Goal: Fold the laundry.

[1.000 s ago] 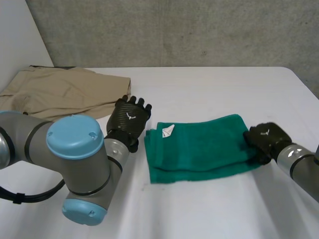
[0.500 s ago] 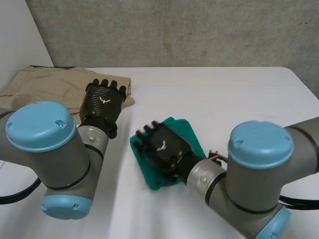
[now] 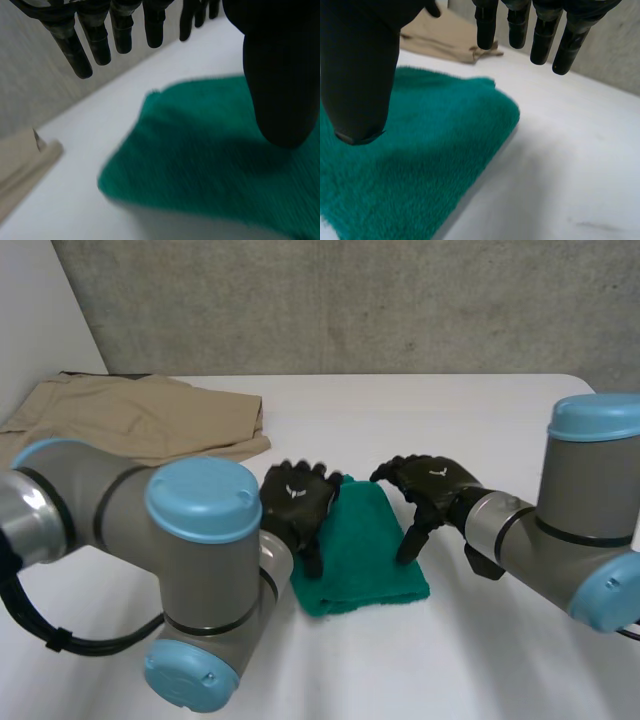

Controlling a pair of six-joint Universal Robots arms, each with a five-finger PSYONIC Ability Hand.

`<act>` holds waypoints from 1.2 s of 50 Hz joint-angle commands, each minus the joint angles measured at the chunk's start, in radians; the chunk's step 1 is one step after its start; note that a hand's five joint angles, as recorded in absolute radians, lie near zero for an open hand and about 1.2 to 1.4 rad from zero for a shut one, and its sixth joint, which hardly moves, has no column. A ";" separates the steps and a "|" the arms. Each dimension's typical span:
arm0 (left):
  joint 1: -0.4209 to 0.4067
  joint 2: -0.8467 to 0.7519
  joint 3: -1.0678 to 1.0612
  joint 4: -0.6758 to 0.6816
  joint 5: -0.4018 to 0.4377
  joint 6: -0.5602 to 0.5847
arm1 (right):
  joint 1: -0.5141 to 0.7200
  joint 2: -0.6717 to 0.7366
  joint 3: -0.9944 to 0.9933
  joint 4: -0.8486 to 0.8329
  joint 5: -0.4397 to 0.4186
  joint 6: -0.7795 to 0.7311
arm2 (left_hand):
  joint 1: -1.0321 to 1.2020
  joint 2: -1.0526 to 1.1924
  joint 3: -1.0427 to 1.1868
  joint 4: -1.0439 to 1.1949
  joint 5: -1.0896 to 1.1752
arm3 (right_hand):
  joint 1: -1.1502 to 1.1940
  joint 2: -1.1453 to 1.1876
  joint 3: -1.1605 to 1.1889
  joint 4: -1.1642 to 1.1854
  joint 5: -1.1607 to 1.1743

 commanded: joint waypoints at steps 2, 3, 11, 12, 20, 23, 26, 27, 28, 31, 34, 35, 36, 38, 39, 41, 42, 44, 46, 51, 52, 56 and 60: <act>0.001 -0.092 0.027 -0.076 -0.034 0.004 | 0.007 0.128 -0.084 0.059 0.010 -0.066 | 0.012 -0.003 -0.011 -0.004 -0.023 | -0.029 -0.045 -0.041 -0.061 -0.069; 0.001 -0.100 0.030 -0.082 -0.032 0.007 | 0.013 0.147 -0.090 0.073 0.013 -0.104 | 0.012 -0.003 -0.011 -0.004 -0.023 | -0.029 -0.045 -0.041 -0.061 -0.069; 0.032 -0.104 0.052 -0.126 -0.020 0.076 | 0.025 0.139 -0.092 0.073 0.090 -0.224 | 0.009 -0.006 -0.014 -0.007 -0.026 | -0.029 -0.045 -0.041 -0.061 -0.069; 0.035 -0.103 0.052 -0.126 -0.018 0.077 | 0.024 0.130 -0.087 0.068 0.099 -0.222 | 0.009 -0.006 -0.014 -0.007 -0.026 | -0.029 -0.045 -0.041 -0.061 -0.069; 0.059 0.058 0.085 -0.126 0.113 0.082 | 0.011 -0.022 0.070 -0.111 0.141 -0.161 | 0.006 -0.009 -0.017 -0.010 -0.029 | -0.029 -0.045 -0.041 -0.061 -0.069; 0.099 0.138 0.088 -0.127 0.216 0.082 | 0.011 -0.100 0.150 -0.166 0.165 -0.058 | 0.012 -0.003 -0.011 -0.004 -0.023 | -0.029 -0.045 -0.041 -0.061 -0.069; 0.130 0.181 0.096 -0.135 0.302 0.080 | 0.002 -0.132 0.210 -0.166 0.173 0.064 | 0.012 -0.003 -0.011 -0.004 -0.023 | -0.029 -0.045 -0.041 -0.061 -0.069; 0.147 0.201 0.101 -0.150 0.360 0.077 | -0.005 -0.135 0.228 -0.166 0.170 0.095 | 0.012 -0.003 -0.011 -0.004 -0.023 | -0.029 -0.045 -0.041 -0.061 -0.069; 0.154 0.210 0.104 -0.161 0.391 0.077 | -0.012 -0.137 0.242 -0.168 0.168 0.117 | 0.012 -0.003 -0.011 -0.004 -0.023 | -0.029 -0.045 -0.041 -0.061 -0.069; 0.185 0.233 0.122 -0.213 0.497 0.073 | -0.030 -0.142 0.304 -0.168 0.151 0.192 | 0.012 -0.003 -0.011 -0.004 -0.023 | -0.029 -0.045 -0.041 -0.061 -0.069; 0.205 0.239 0.136 -0.251 0.549 0.070 | -0.029 -0.142 0.345 -0.177 0.138 0.224 | 0.012 -0.003 -0.011 -0.004 -0.023 | -0.029 -0.045 -0.041 -0.061 -0.069; 0.208 0.239 0.138 -0.257 0.555 0.070 | -0.029 -0.142 0.353 -0.180 0.135 0.229 | 0.012 -0.003 -0.011 -0.004 -0.023 | -0.029 -0.045 -0.041 -0.061 -0.069; 0.210 0.239 0.139 -0.262 0.557 0.070 | -0.029 -0.140 0.363 -0.188 0.127 0.233 | 0.012 -0.003 -0.011 -0.004 -0.023 | -0.029 -0.045 -0.041 -0.061 -0.069; 0.213 0.239 0.144 -0.262 0.557 0.070 | -0.030 -0.134 0.365 -0.199 0.122 0.236 | 0.012 -0.003 -0.011 -0.004 -0.023 | -0.029 -0.045 -0.041 -0.061 -0.069; 0.214 0.239 0.144 -0.262 0.557 0.070 | -0.029 -0.131 0.365 -0.203 0.121 0.236 | 0.012 -0.003 -0.011 -0.004 -0.023 | -0.029 -0.045 -0.041 -0.061 -0.069; 0.216 0.239 0.144 -0.262 0.557 0.067 | -0.022 -0.106 0.365 -0.223 0.119 0.240 | 0.012 -0.003 -0.011 -0.004 -0.023 | -0.029 -0.045 -0.041 -0.061 -0.069; 0.214 0.239 0.144 -0.262 0.557 0.067 | -0.022 -0.094 0.361 -0.231 0.119 0.240 | 0.009 -0.006 -0.014 -0.007 -0.026 | -0.029 -0.045 -0.041 -0.061 -0.069; 0.216 0.238 0.142 -0.262 0.557 0.065 | -0.019 -0.065 0.353 -0.255 0.121 0.240 | 0.009 -0.006 -0.014 -0.007 -0.026 | -0.029 -0.045 -0.041 -0.061 -0.069; 0.214 0.236 0.136 -0.262 0.557 0.062 | -0.015 -0.050 0.347 -0.269 0.119 0.241 | 0.012 -0.003 -0.011 -0.004 -0.023 | 0.008 -0.008 -0.005 -0.024 -0.033; 0.210 0.233 0.127 -0.262 0.557 0.062 | 0.019 0.001 0.304 -0.291 0.118 0.246 | 0.009 -0.006 -0.014 -0.007 -0.026 | 0.131 0.115 0.119 0.099 0.090; 0.211 0.232 0.127 -0.262 0.557 0.061 | 0.024 0.009 0.296 -0.289 0.119 0.246 | 0.012 -0.003 -0.011 -0.004 -0.023 | 0.146 0.130 0.134 0.114 0.105; 0.211 0.229 0.125 -0.262 0.557 0.061 | 0.037 0.033 0.275 -0.291 0.118 0.246 | 0.012 -0.003 -0.011 -0.004 -0.023 | 0.184 0.168 0.172 0.152 0.143; 0.216 0.227 0.125 -0.262 0.557 0.061 | 0.057 0.053 0.259 -0.291 0.118 0.246 | 0.012 -0.003 -0.011 -0.004 -0.023 | 0.193 0.177 0.181 0.161 0.152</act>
